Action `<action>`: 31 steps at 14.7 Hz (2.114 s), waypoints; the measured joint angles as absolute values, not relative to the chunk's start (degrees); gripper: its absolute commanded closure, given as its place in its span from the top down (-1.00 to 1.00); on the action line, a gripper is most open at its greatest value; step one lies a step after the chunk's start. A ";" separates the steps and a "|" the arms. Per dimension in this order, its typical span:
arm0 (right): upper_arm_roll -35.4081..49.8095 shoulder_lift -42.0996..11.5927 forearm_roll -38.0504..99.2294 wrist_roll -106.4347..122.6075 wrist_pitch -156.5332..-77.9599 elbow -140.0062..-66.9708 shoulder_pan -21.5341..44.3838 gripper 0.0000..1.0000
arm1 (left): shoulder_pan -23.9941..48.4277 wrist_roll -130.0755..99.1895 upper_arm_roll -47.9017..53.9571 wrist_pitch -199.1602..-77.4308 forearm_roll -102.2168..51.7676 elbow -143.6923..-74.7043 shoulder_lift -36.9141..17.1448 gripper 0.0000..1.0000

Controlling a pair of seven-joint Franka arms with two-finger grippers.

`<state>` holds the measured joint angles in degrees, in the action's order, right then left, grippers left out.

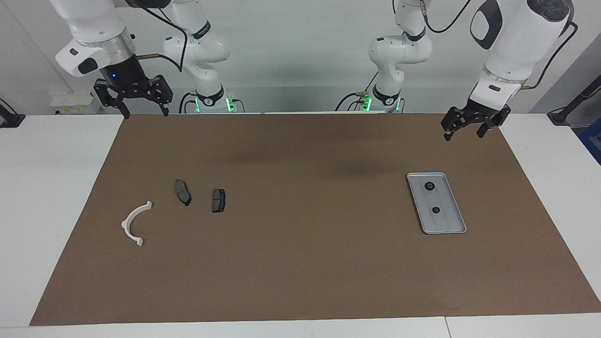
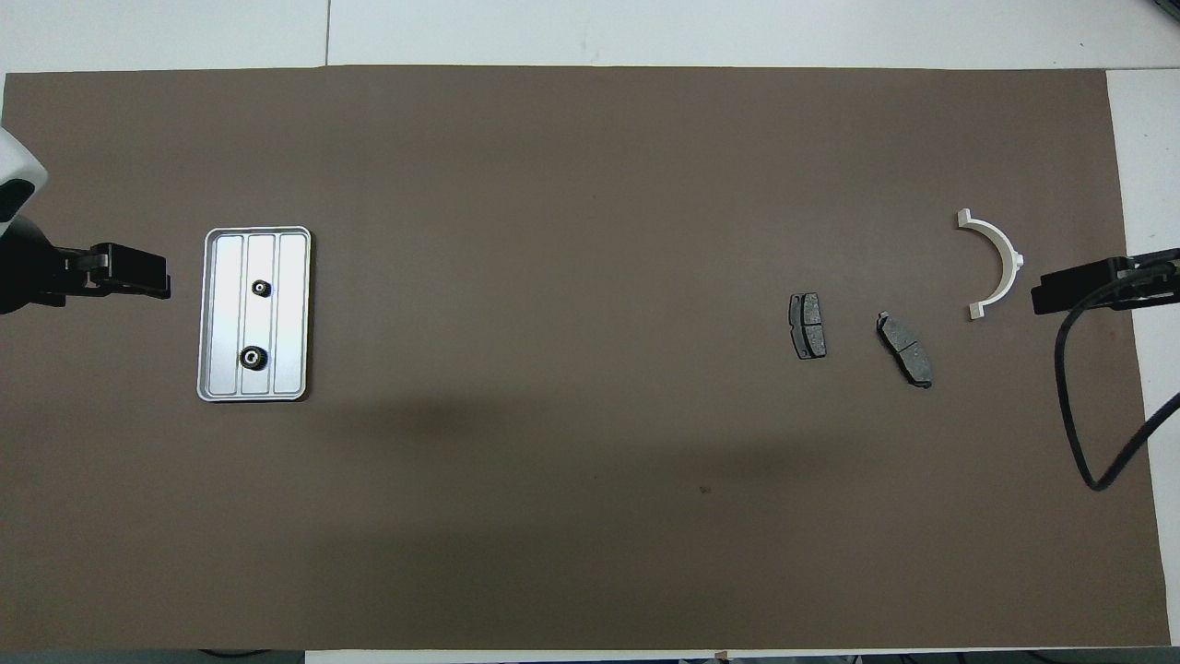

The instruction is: Place bearing gear from tray to pile

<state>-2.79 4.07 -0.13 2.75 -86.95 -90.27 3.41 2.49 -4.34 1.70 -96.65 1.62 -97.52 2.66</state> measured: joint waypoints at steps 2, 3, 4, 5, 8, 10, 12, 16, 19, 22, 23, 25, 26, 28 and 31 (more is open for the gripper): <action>-2.79 4.07 -0.13 2.75 -86.95 -90.28 3.41 1.00 | 2.50 -4.17 1.73 -96.65 1.62 -97.53 2.66 1.00; -2.79 4.07 -0.13 2.75 -86.95 -90.29 3.41 1.00 | 2.51 -4.00 1.78 -96.62 1.62 -97.54 2.66 1.00; -2.79 4.07 -0.13 2.75 -86.95 -90.29 3.41 1.00 | 2.54 -3.97 1.82 -96.61 1.62 -97.55 2.66 1.00; -2.79 4.07 -0.13 2.75 -86.95 -90.29 3.41 1.00 | 2.54 -3.97 1.84 -96.66 1.62 -97.55 2.66 1.00; -2.79 4.07 -0.13 2.75 -86.95 -90.29 3.41 1.00 | 2.55 -4.06 1.84 -96.65 1.62 -97.56 2.66 1.00; -2.79 4.07 -0.13 2.75 -86.95 -90.29 3.41 1.00 | 2.52 -5.02 1.79 -97.08 1.62 -97.85 2.66 1.00; -2.79 4.07 -0.13 2.75 -86.95 -90.30 3.41 1.00 | 2.46 -5.37 1.61 -100.50 1.62 -99.66 2.80 1.00; -2.79 4.07 -0.13 2.75 -86.95 -90.31 3.40 1.00 | 2.45 -5.51 1.52 -110.80 1.62 -109.55 3.81 1.00; -2.79 4.07 -0.13 2.75 -86.95 -90.31 3.41 1.00 | 2.38 -5.50 1.45 -115.98 1.63 -114.44 3.07 0.72; -2.79 4.07 -0.13 2.75 -86.95 -90.31 3.41 1.00 | 0.50 -3.10 1.37 -121.98 1.69 -119.48 1.20 0.61; -2.79 4.07 -0.13 2.75 -86.95 -90.31 3.41 1.00 | -0.29 -2.19 1.30 -123.89 1.69 -121.47 0.76 0.61; -2.79 4.07 -0.13 2.75 -86.95 -90.31 3.41 1.00 | -0.84 -1.67 1.26 -127.64 1.69 -125.41 0.56 0.59; -2.79 4.07 -0.13 2.75 -86.95 -90.31 3.41 1.00 | -0.90 -1.67 1.26 -129.18 1.69 -127.08 0.48 0.52; -2.79 4.07 -0.13 2.75 -86.95 -90.32 3.41 1.00 | -0.93 -1.68 1.28 -131.53 1.69 -129.08 -0.54 0.46; -2.79 4.07 -0.13 2.75 -86.95 -90.33 3.41 1.00 | -0.93 -1.67 1.32 -134.05 1.69 -129.59 -3.94 0.38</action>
